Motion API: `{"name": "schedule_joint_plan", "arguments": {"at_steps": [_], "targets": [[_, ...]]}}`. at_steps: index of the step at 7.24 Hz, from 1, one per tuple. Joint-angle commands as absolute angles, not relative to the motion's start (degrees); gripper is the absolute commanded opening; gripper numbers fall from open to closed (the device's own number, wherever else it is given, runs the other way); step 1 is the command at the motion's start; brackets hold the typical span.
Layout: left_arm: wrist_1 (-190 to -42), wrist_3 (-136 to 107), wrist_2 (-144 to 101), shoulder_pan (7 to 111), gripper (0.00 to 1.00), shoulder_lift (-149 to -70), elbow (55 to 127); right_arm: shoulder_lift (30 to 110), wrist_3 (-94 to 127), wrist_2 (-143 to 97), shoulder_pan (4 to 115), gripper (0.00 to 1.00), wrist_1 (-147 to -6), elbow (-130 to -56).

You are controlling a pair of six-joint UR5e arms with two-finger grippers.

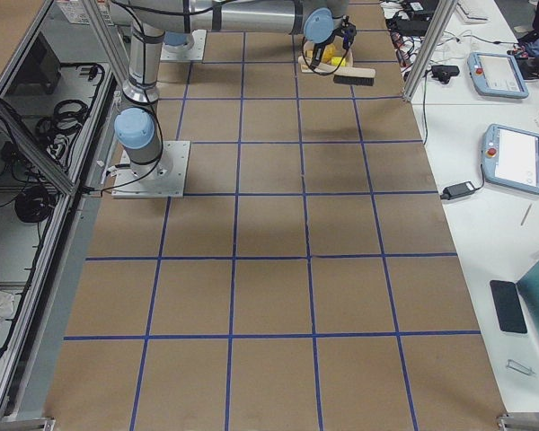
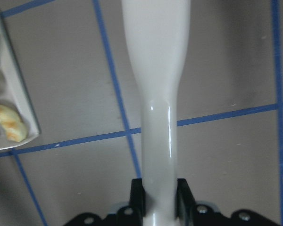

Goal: Sweep and dump trash into bin
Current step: 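Lift the dustpan with the left gripper while the right returns the brush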

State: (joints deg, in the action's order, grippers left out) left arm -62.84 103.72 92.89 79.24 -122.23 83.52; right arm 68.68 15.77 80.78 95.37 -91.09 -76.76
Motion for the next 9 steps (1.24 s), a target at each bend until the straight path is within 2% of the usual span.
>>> {"name": "schedule_joint_plan", "arguments": {"at_steps": [1,6,9], "targets": [[-62.8,103.7,91.8,79.0,0.01,-122.2,83.6,70.0,1.8,85.5,84.4,0.00,-90.5,-81.3],[-68.7,103.5,84.1,72.3,0.01,-117.7,82.2,69.3,-18.1,93.6,72.8,0.00,-103.8,-91.6],[-82.1,103.8,81.8,65.9,0.01,-113.7,75.2,68.9,-20.7,93.4,69.7,0.00,-104.3,-93.1]]}}
